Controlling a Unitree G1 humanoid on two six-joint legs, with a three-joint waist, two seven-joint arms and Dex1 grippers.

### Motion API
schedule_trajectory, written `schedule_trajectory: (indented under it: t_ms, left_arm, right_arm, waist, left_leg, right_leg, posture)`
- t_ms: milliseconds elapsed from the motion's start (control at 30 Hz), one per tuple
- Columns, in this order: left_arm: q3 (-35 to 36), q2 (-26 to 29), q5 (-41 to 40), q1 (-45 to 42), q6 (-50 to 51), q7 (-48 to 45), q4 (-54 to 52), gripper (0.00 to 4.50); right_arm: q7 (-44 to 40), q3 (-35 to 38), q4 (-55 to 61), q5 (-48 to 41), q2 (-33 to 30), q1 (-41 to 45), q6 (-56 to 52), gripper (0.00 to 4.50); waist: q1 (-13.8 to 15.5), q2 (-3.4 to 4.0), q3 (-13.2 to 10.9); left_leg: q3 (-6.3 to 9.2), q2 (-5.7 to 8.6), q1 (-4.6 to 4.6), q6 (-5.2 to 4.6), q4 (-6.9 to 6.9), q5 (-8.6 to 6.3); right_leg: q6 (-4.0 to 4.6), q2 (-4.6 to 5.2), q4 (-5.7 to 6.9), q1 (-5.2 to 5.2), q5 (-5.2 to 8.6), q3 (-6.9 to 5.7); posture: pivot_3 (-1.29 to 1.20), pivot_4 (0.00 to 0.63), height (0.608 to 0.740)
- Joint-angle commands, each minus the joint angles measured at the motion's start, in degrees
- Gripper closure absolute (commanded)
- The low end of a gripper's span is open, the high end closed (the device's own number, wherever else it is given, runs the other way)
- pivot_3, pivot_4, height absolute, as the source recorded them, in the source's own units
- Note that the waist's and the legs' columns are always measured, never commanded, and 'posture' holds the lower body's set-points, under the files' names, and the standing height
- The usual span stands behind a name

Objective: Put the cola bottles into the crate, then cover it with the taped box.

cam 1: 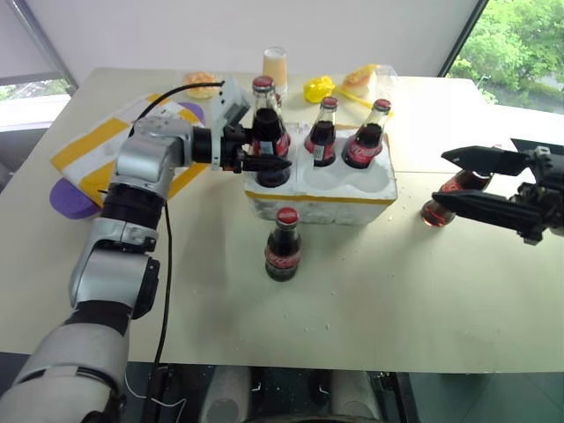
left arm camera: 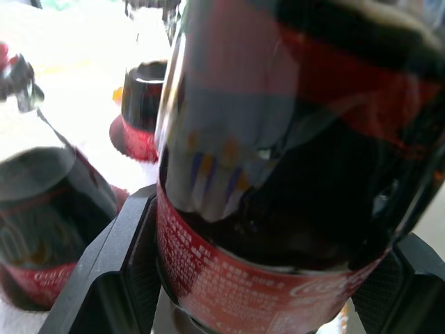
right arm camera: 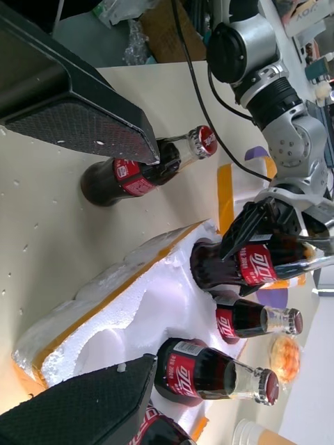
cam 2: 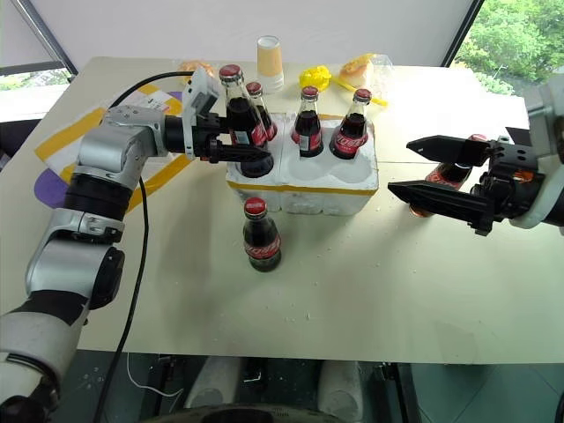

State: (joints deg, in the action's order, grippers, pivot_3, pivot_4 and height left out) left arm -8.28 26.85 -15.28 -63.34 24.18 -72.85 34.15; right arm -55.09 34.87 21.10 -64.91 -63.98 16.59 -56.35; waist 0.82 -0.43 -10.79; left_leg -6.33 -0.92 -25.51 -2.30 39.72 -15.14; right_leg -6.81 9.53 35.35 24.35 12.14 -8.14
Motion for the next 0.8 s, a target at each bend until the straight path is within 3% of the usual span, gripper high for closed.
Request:
schedule_trajectory:
  t_ms: [33, 133, 200, 267, 533, 800]
  left_arm:
    - [0.3, 0.8, 1.4, 0.0, -3.5, -0.9, -0.6, 1.65]
    - [-0.3, 0.8, 2.9, 1.6, -5.1, -1.0, -0.2, 1.65]
    - [-0.3, 0.5, 3.3, 2.2, -5.5, -0.4, 0.0, 0.61]
    - [0.1, 0.3, 3.2, 2.6, -5.3, -0.2, -0.2, 0.05]
    - [4.0, 3.1, 0.0, 5.1, -1.0, -0.2, -7.0, 0.05]
    - [15.6, 20.5, -19.8, 13.8, 23.1, -8.2, -33.6, 0.05]
  right_arm:
    - [0.3, 1.1, 0.5, -0.8, 0.0, 1.1, 1.3, 0.00]
    - [0.4, 0.6, 0.6, -0.5, 0.3, 1.0, 1.7, 0.00]
    - [0.4, 0.2, 0.6, -0.2, 0.3, 1.0, 2.1, 0.00]
    - [0.4, -0.3, 0.4, 0.1, 0.4, 1.2, 2.4, 0.00]
    - [1.5, -3.3, 0.0, 2.2, 0.8, 2.5, 4.2, 0.00]
    - [2.1, -11.2, 4.0, 2.6, 3.1, 5.5, 5.2, 0.00]
  waist:
    - [0.0, 0.00, 0.0]
    - [-0.1, 0.00, 0.0]
    - [-0.1, 0.00, 0.0]
    - [-0.1, 0.00, 0.0]
    - [-0.1, 0.01, 0.0]
    - [-0.8, 0.05, 0.0]
  left_leg:
    - [0.00, 0.00, -0.01, -0.01, 0.02, -0.01]
    - [0.00, -0.02, -0.01, -0.02, 0.04, -0.01]
    - [0.01, -0.03, -0.01, -0.02, 0.04, -0.02]
    - [0.00, -0.03, 0.00, -0.02, 0.05, -0.02]
    - [0.03, -0.08, -0.03, -0.13, 0.22, -0.09]
    - [0.04, -0.16, 0.00, -0.11, 0.19, -0.09]
  right_leg:
    - [0.00, 0.00, 0.00, 0.00, 0.00, 0.00]
    - [-0.01, 0.00, 0.01, 0.00, -0.01, 0.00]
    - [-0.01, 0.00, 0.01, 0.00, -0.01, 0.00]
    - [0.00, 0.00, 0.03, 0.00, -0.01, 0.01]
    - [-0.01, 0.06, 0.12, -0.03, -0.01, 0.02]
    - [-0.01, 0.02, 0.15, -0.01, 0.00, 0.03]
  posture:
    - [0.00, 0.150, 0.740]
    - [0.00, 0.150, 0.740]
    - [0.00, 0.150, 0.740]
    - [0.00, 0.150, 0.740]
    - [0.00, 0.150, 0.740]
    - [0.00, 0.150, 0.740]
